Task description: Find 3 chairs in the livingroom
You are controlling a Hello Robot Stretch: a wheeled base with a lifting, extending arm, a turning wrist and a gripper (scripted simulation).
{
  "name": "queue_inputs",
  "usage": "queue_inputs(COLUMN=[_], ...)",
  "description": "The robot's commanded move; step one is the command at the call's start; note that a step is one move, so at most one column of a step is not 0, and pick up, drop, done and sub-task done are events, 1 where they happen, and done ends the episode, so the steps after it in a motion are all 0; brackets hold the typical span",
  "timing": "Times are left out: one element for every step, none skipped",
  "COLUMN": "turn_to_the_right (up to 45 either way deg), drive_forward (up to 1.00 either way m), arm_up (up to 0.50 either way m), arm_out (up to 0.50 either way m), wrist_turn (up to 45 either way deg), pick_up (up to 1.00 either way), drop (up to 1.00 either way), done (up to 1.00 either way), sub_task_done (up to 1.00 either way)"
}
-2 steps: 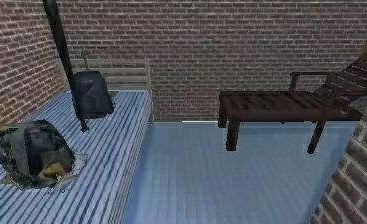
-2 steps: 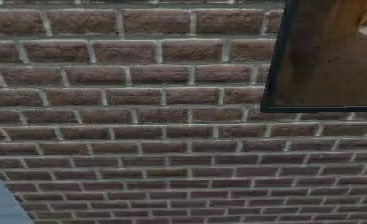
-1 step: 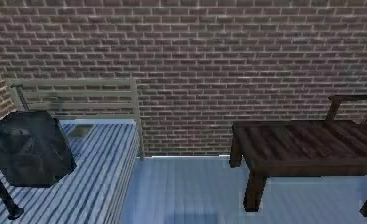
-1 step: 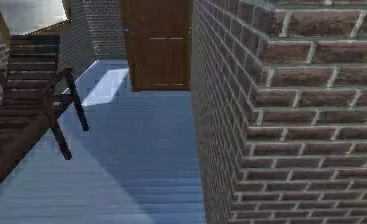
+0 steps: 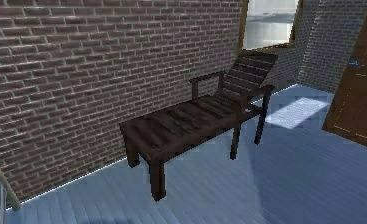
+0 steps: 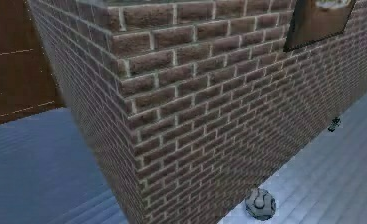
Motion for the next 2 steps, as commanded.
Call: queue_inputs(turn_to_the_right=[0.0,45.0], drive_forward=[0.45,0.0], arm_up=[0.0,0.0], arm_out=[0.0,0.0], wrist_turn=[0.0,0.0], pick_up=[0.0,0.0], drop=[0.0,0.0], done=[0.0,0.0], sub_task_done=[0.0,0.0])
